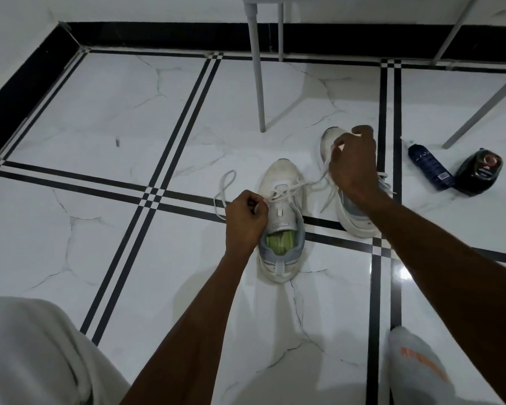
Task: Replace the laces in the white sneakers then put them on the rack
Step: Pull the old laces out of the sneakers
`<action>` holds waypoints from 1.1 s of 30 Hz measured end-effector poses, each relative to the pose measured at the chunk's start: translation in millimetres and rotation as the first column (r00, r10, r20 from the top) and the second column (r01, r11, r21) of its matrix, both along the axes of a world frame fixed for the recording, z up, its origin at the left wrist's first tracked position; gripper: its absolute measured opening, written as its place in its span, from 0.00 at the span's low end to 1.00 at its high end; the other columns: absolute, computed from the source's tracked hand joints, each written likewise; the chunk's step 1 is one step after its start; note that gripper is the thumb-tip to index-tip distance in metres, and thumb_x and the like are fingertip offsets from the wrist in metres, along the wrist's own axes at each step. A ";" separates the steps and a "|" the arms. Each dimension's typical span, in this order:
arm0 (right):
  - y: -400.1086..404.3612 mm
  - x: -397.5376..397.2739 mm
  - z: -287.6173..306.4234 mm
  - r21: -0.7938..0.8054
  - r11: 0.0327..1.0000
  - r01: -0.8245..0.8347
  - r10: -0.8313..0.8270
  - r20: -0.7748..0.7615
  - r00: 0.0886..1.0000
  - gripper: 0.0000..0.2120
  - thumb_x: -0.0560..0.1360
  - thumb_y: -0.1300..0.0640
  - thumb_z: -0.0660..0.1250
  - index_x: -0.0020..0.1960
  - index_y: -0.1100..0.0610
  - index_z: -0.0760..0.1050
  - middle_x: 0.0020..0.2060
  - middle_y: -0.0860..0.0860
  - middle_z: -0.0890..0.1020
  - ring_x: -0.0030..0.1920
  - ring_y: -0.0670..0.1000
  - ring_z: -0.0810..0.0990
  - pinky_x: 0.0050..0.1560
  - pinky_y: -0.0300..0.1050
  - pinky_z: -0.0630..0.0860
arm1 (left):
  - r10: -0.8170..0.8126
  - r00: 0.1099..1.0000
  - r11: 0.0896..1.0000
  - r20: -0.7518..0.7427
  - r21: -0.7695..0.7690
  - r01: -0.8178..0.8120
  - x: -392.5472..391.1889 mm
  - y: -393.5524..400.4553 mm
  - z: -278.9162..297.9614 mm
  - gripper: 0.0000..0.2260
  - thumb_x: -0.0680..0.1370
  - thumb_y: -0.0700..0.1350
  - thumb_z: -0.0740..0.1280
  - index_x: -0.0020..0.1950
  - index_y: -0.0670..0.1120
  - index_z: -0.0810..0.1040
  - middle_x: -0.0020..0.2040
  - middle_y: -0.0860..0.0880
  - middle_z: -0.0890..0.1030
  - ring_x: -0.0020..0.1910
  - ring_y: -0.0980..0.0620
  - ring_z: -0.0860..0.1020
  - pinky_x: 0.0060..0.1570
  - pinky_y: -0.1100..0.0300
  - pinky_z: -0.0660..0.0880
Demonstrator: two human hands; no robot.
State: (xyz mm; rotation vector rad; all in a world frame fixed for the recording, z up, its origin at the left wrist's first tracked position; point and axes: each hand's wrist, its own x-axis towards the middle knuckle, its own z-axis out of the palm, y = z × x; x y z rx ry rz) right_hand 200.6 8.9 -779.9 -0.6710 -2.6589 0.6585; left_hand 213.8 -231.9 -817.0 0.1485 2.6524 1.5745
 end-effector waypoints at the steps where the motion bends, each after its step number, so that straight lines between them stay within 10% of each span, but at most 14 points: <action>1: 2.4 -1.5 1.0 -0.003 0.999 -0.033 0.033 0.016 0.999 0.08 0.76 0.62 0.64 0.50 0.64 0.80 0.58 0.60 0.76 0.61 0.58 0.74 0.55 0.41 0.67 | 0.000 1.000 1.000 -0.007 -0.006 0.000 0.4 0.6 -0.2 0.02 0.76 0.37 0.68 0.46 0.40 0.81 0.39 0.49 0.84 0.39 0.55 0.82 0.42 0.59 0.79; 8: -73.1 17.3 -4.6 -0.127 0.896 -0.425 0.443 0.220 0.869 0.13 0.74 0.51 0.71 0.57 0.53 0.83 0.67 0.56 0.71 0.70 0.59 0.65 0.66 0.50 0.66 | -0.005 1.000 0.999 -0.006 -0.041 0.005 0.2 4.3 0.1 0.01 0.76 0.40 0.69 0.46 0.42 0.80 0.38 0.53 0.82 0.38 0.60 0.81 0.41 0.63 0.78; 12: -88.1 20.6 -19.2 0.012 0.853 -0.521 0.491 0.320 0.810 0.10 0.76 0.59 0.65 0.53 0.59 0.82 0.62 0.56 0.73 0.64 0.60 0.70 0.54 0.50 0.71 | -0.012 1.000 0.999 -0.021 -0.046 0.011 -0.4 0.6 0.1 0.02 0.76 0.39 0.70 0.45 0.41 0.80 0.38 0.51 0.83 0.38 0.58 0.81 0.41 0.60 0.79; 18: -21.9 2.6 6.2 -0.016 0.996 -0.086 0.087 0.124 0.988 0.14 0.77 0.59 0.66 0.60 0.65 0.77 0.61 0.61 0.74 0.63 0.59 0.72 0.62 0.49 0.69 | 0.019 0.999 0.997 -0.035 -0.070 -0.021 1.6 -1.4 0.2 0.01 0.77 0.39 0.68 0.45 0.42 0.78 0.38 0.51 0.81 0.38 0.55 0.80 0.39 0.57 0.77; 25: -83.8 25.7 -5.3 -0.317 0.940 -0.128 0.258 0.413 0.873 0.31 0.70 0.42 0.72 0.63 0.62 0.71 0.59 0.59 0.77 0.62 0.60 0.75 0.65 0.54 0.71 | -0.010 1.000 0.981 -0.026 -0.195 0.004 -0.7 2.5 -4.5 0.10 0.75 0.49 0.74 0.50 0.44 0.80 0.40 0.50 0.82 0.39 0.52 0.80 0.41 0.58 0.78; 33: -76.5 37.6 -30.9 -0.190 0.963 -0.190 0.243 0.316 0.917 0.11 0.80 0.56 0.59 0.52 0.60 0.77 0.52 0.61 0.80 0.53 0.62 0.78 0.45 0.46 0.65 | -0.094 0.990 0.964 -0.104 -0.258 0.065 -1.0 -1.3 -8.1 0.06 0.81 0.42 0.64 0.47 0.42 0.80 0.42 0.46 0.82 0.41 0.48 0.80 0.41 0.53 0.77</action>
